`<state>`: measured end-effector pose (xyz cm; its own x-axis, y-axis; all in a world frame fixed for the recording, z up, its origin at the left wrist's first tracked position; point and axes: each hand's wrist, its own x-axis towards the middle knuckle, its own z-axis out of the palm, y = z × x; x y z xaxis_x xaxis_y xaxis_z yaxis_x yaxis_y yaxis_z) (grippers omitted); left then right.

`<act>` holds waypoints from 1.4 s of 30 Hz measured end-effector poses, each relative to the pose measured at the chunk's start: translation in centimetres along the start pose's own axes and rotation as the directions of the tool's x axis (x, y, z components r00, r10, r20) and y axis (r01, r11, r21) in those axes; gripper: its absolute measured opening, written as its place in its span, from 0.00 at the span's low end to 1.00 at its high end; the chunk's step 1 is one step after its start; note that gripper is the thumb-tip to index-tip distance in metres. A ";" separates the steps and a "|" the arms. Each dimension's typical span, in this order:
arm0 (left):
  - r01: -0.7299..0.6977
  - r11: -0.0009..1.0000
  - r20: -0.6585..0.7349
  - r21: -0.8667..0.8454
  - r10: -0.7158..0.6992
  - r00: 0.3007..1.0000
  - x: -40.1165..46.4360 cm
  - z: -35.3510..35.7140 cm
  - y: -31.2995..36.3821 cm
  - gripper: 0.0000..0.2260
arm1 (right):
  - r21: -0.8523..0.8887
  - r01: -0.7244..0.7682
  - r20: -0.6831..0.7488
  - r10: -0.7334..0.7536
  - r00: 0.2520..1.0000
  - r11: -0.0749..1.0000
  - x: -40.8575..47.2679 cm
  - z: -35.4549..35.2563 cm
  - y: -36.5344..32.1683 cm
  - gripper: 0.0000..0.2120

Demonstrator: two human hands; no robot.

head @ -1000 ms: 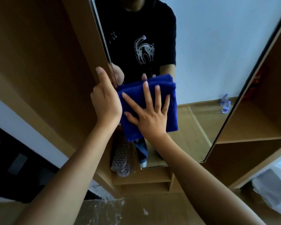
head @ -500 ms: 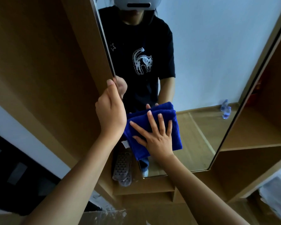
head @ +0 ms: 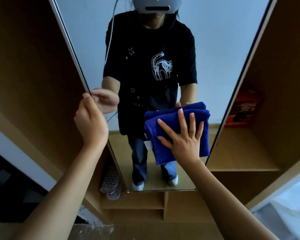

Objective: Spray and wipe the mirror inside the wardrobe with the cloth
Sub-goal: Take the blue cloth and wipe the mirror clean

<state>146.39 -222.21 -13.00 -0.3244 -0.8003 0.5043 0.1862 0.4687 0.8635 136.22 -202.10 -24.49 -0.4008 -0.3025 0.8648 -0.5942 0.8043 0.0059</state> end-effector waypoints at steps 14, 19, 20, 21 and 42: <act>0.002 0.987 -0.136 0.160 0.020 0.990 -1.7 1.0 -0.5 0.19 | 0.031 0.030 0.051 -0.031 0.998 0.999 -0.1 -1.5 5.9 0.26; 0.056 0.979 -0.098 0.194 -0.037 0.995 -3.3 0.8 -2.9 0.21 | 0.036 0.010 0.032 -0.012 0.999 0.999 -0.1 -1.6 5.6 0.25; 0.083 0.976 -0.086 0.200 -0.067 0.994 -4.0 0.8 -3.6 0.22 | 0.039 0.012 0.025 -0.013 1.000 0.999 -0.1 -1.6 5.5 0.25; 0.105 0.972 -0.076 0.211 -0.091 0.993 -4.7 0.8 -4.3 0.22 | 0.047 0.017 0.021 -0.018 1.000 0.999 -0.1 -1.6 5.5 0.25; -0.044 0.987 0.082 0.153 0.032 0.996 -13.6 -0.8 -19.3 0.17 | 0.098 -0.139 -0.017 0.142 0.990 0.985 -8.9 4.1 3.6 0.28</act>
<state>147.95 -220.72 -36.53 -0.3930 -0.7517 0.5296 0.0561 0.5552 0.8298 134.78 -198.60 -34.26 -0.4691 -0.1767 0.8653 -0.5981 0.7845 -0.1640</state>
